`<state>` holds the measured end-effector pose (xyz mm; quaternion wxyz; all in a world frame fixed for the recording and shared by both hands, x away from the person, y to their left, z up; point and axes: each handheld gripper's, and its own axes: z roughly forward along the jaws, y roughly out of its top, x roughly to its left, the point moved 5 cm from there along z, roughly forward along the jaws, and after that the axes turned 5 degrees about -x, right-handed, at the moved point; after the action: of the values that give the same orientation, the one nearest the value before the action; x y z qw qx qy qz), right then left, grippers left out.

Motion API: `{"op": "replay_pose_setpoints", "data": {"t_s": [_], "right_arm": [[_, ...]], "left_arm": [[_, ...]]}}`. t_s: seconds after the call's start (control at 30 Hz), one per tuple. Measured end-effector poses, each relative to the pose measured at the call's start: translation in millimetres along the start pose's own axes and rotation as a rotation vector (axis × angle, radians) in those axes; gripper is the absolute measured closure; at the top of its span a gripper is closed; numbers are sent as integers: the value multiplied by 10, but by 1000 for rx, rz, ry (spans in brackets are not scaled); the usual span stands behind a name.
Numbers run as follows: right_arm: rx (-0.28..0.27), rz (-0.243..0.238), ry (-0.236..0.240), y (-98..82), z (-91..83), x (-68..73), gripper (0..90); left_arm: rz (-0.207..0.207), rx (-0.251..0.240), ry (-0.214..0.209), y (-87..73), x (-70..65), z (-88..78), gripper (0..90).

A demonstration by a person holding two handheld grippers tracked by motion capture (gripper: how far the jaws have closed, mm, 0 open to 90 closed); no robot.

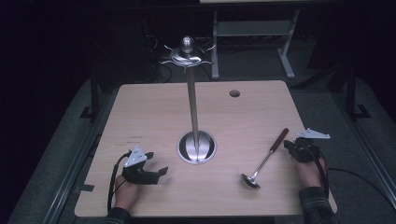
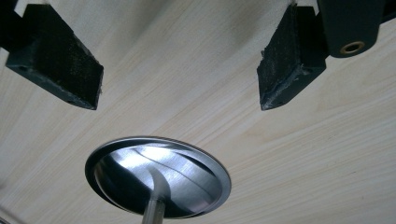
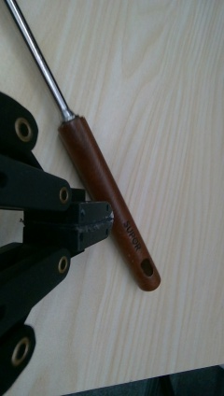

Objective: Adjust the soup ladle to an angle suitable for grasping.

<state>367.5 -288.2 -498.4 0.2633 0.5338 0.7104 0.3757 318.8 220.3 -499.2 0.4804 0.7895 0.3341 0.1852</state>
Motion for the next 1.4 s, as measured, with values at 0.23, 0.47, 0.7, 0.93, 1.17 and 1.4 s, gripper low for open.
{"op": "replay_pose_setpoints", "data": {"t_s": [0.23, 0.47, 0.7, 0.93, 1.17, 1.4], "right_arm": [[28, 21, -17, -13, 108, -63, 897], [43, 15, -11, -23, 163, -62, 898], [28, 3, 13, 33, 228, -42, 898], [17, 11, 28, 103, 293, 2, 898], [20, -10, 54, 148, 343, 81, 898], [20, -43, 87, 211, 407, 235, 898]], "left_arm": [[-8, -1, 0, -1, -17, 2, 142], [0, 1, -2, 0, -23, 3, 142], [4, 4, -3, -2, -23, 1, 142], [6, -1, -4, -1, -27, 5, 142], [1, -4, -4, 0, -31, 9, 142], [-1, -5, -4, 1, -31, 8, 142]]}}
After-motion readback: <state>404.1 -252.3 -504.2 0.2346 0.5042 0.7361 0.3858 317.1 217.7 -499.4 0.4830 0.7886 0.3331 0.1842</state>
